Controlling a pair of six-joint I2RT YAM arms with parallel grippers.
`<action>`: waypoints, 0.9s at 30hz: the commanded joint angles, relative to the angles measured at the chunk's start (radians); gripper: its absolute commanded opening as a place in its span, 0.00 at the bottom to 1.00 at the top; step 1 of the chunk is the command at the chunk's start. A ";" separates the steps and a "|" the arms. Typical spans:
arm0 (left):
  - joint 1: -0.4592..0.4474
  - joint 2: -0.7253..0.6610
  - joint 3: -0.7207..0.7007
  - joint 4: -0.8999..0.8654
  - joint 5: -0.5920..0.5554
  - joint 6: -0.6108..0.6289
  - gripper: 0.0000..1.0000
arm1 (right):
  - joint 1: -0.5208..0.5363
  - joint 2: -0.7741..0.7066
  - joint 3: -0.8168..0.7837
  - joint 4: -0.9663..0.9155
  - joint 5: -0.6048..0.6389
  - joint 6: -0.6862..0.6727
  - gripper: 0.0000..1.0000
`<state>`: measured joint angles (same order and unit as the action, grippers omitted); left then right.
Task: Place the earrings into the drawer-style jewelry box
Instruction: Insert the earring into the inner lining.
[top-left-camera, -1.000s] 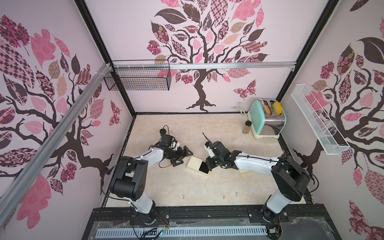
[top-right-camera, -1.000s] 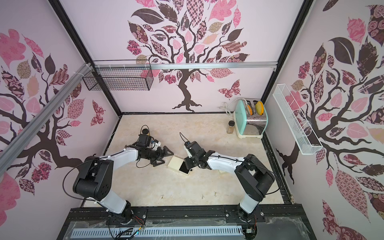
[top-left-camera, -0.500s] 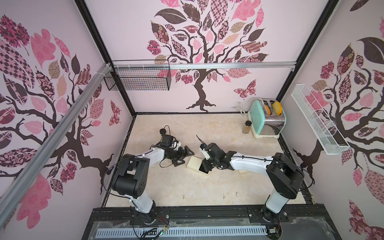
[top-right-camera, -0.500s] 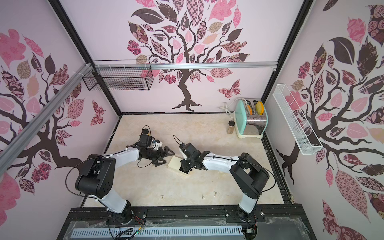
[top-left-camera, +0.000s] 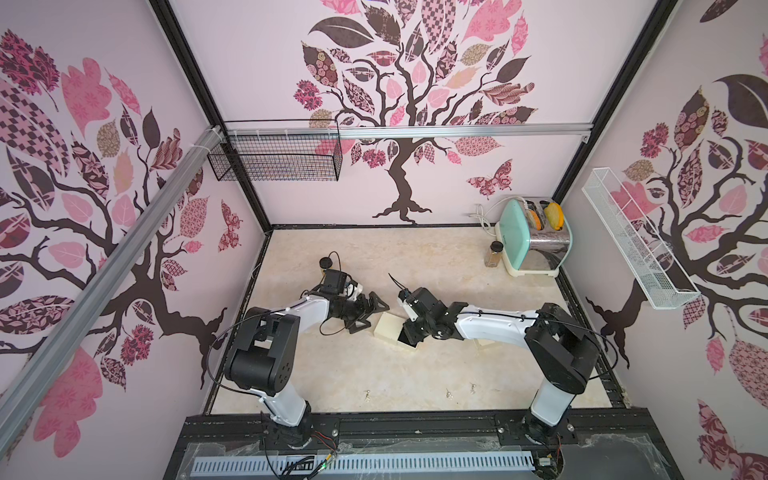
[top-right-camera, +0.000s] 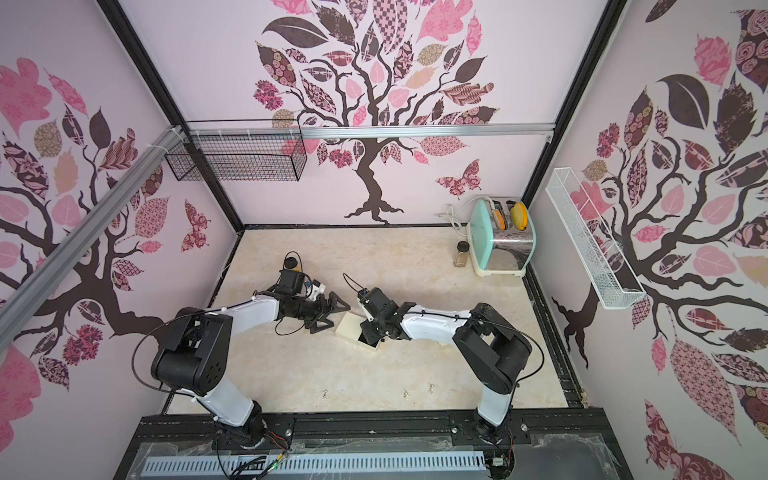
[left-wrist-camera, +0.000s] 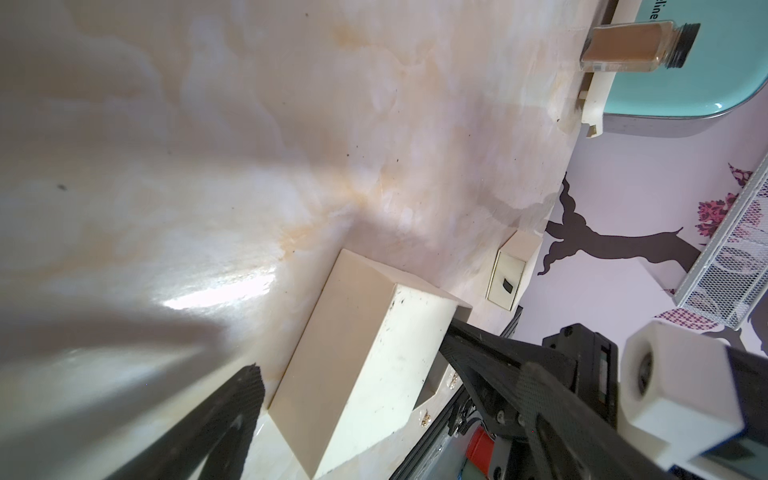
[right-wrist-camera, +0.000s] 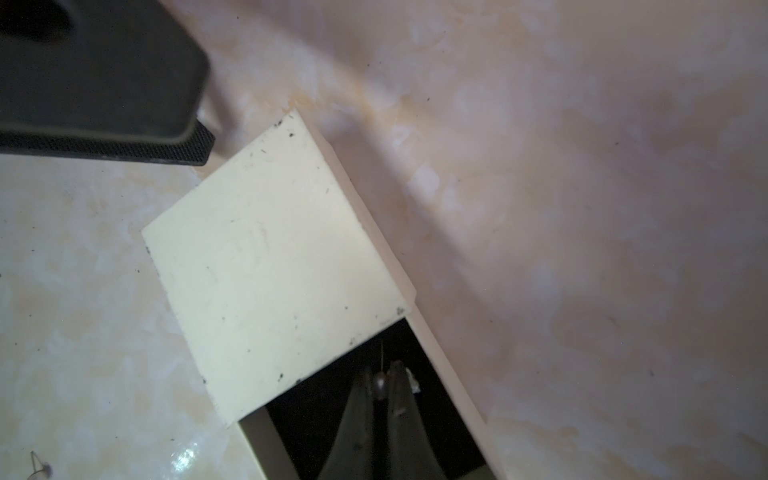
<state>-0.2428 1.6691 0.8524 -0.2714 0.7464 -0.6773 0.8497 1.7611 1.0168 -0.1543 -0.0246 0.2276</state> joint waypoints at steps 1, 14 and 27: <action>-0.004 0.001 -0.012 0.021 0.014 0.002 0.98 | 0.005 0.013 0.042 -0.026 0.018 -0.009 0.04; -0.013 0.001 -0.022 0.040 0.027 -0.009 0.98 | 0.012 0.047 0.044 -0.022 0.009 -0.009 0.04; -0.033 0.002 -0.029 0.050 0.031 -0.017 0.98 | 0.027 0.092 0.035 0.003 0.025 -0.004 0.08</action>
<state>-0.2687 1.6691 0.8349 -0.2363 0.7681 -0.6899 0.8627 1.8137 1.0298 -0.1272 -0.0147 0.2276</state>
